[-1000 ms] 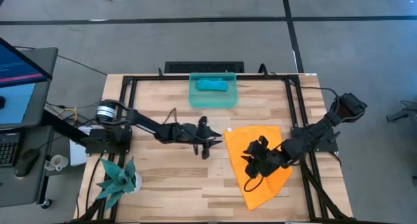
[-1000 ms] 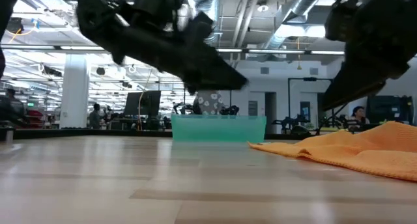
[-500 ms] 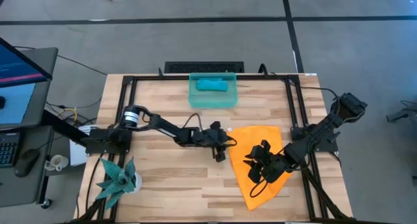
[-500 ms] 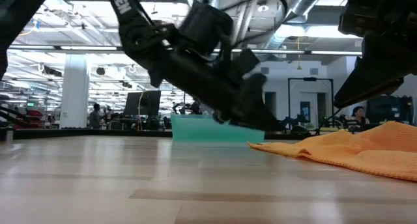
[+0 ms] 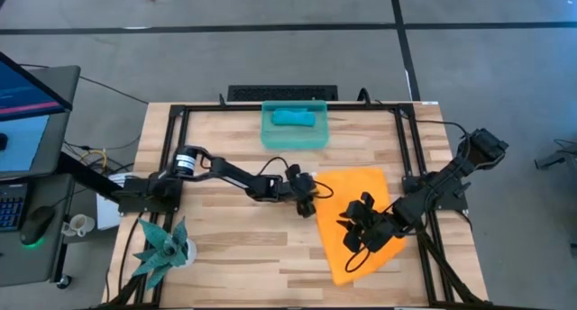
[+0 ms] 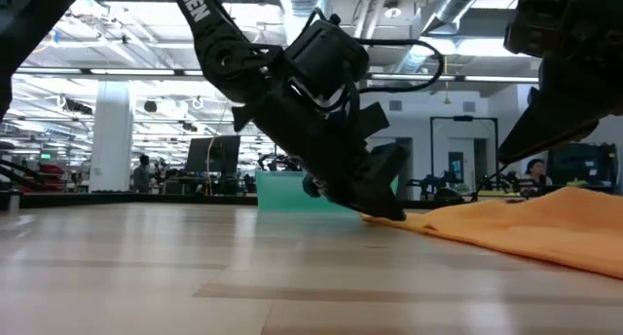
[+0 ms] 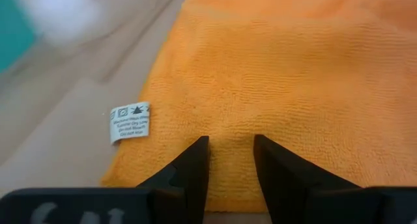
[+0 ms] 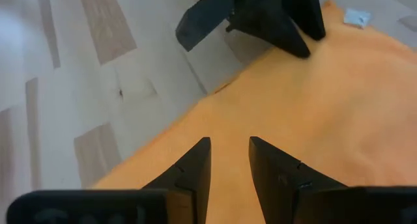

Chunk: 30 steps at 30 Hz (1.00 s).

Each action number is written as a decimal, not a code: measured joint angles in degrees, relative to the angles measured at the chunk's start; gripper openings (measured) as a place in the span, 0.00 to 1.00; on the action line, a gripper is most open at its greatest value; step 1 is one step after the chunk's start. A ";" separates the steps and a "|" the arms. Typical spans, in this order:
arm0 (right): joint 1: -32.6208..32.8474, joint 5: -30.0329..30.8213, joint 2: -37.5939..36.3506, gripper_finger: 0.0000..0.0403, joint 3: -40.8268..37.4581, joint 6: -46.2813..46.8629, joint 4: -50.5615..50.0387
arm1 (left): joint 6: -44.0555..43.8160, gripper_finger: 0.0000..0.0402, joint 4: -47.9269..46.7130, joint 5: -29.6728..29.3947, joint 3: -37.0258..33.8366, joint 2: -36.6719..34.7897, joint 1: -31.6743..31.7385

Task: Roll microfiber towels into tight, uniform cylinder then place into a basket
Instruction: Fold the orange microfiber cloth

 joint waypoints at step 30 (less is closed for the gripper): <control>-2.45 -0.27 0.00 0.31 0.00 6.45 -0.86 | -0.06 0.29 -15.31 -11.67 -3.26 -16.22 -13.62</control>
